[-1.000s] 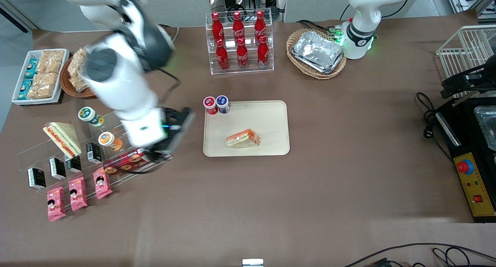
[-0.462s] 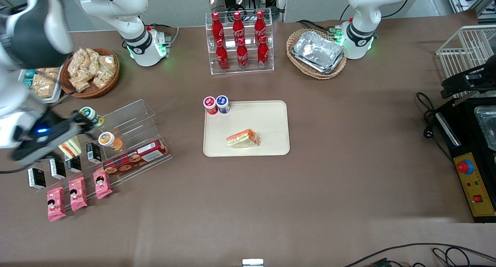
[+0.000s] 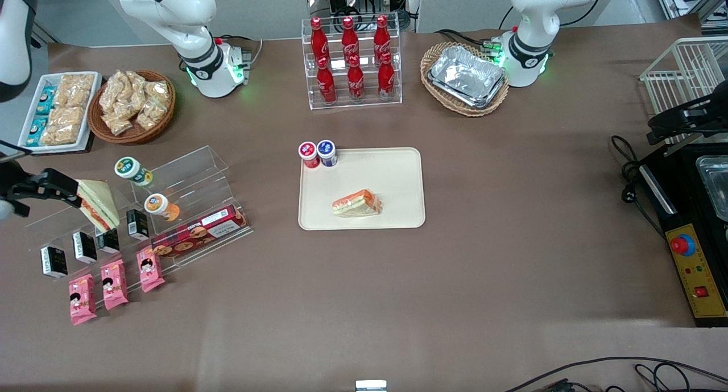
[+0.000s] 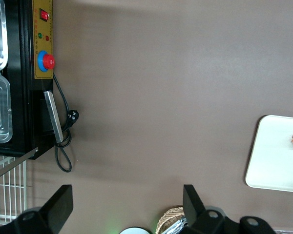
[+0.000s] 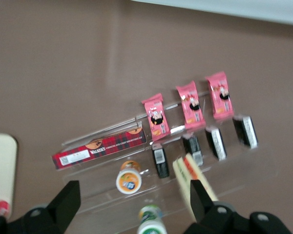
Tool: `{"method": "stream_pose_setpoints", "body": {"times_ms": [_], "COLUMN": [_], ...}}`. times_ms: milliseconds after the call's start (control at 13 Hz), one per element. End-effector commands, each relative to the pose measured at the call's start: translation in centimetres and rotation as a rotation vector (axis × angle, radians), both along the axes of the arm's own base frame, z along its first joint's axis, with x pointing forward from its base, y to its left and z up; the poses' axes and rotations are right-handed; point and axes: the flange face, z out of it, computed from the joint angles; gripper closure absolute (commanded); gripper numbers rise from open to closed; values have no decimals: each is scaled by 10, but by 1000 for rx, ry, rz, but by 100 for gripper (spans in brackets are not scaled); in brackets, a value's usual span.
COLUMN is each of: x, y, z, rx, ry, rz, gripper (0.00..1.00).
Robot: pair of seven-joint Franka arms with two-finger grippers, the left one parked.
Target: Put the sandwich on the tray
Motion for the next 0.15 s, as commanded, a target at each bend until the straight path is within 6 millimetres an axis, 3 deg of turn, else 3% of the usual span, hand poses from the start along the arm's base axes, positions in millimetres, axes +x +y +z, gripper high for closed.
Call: {"method": "stream_pose_setpoints", "body": {"times_ms": [0, 77], "x": [-12, -14], "y": [-3, -12], "z": [28, 29], "rx": [97, 102], "ry": [47, 50], "rz": [-323, -346], "gripper": [0, 0]}}
